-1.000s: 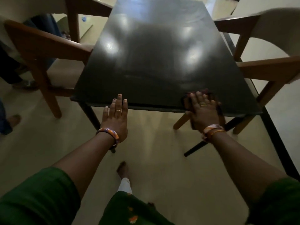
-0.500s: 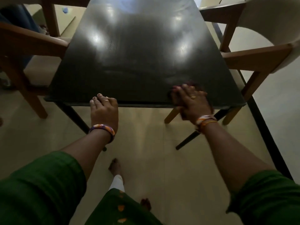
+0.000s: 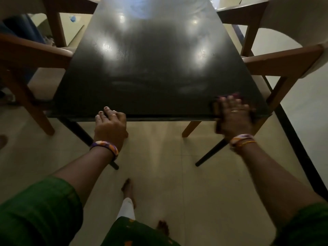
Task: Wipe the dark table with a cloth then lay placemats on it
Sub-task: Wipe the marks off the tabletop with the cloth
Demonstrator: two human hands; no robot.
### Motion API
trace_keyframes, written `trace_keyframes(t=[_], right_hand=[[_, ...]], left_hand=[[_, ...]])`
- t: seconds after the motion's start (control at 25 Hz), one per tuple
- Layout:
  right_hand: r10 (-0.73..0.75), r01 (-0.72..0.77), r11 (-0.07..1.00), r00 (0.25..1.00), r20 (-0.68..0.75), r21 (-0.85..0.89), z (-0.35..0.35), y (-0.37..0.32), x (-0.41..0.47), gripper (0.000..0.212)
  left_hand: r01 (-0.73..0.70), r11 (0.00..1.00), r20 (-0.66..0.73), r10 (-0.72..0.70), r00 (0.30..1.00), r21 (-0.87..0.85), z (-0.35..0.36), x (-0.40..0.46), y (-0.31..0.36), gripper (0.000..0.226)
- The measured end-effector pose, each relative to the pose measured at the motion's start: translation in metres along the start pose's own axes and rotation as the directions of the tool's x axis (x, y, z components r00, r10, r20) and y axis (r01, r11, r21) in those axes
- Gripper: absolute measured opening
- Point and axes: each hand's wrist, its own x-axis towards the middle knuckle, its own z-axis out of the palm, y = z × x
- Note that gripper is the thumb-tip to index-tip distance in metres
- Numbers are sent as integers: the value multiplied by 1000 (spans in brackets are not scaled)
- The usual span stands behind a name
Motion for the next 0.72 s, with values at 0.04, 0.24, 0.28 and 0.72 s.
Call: trace_keyframes(t=[0.04,0.24,0.28,0.72], right_hand=[[-61,61,998,998,-11,2,0,-34,0,66],[-476,428,862,868,144,271,-12,-189,9,61],[-513,465,845,844,156,264,-16,-193,17,59],[269,-305,948,921,283,91,-21,-64,100,56]], left_hand=[[1,1000,-3,-1,1000,6,0,-1,-1,41],[-9,1000,36,8,999,14,-9,3,-3,35],[-21,1000,36,20,999,7,-12,5,-4,31],[-44,835,-114,-23,993,-548,-12,47,-59,20]])
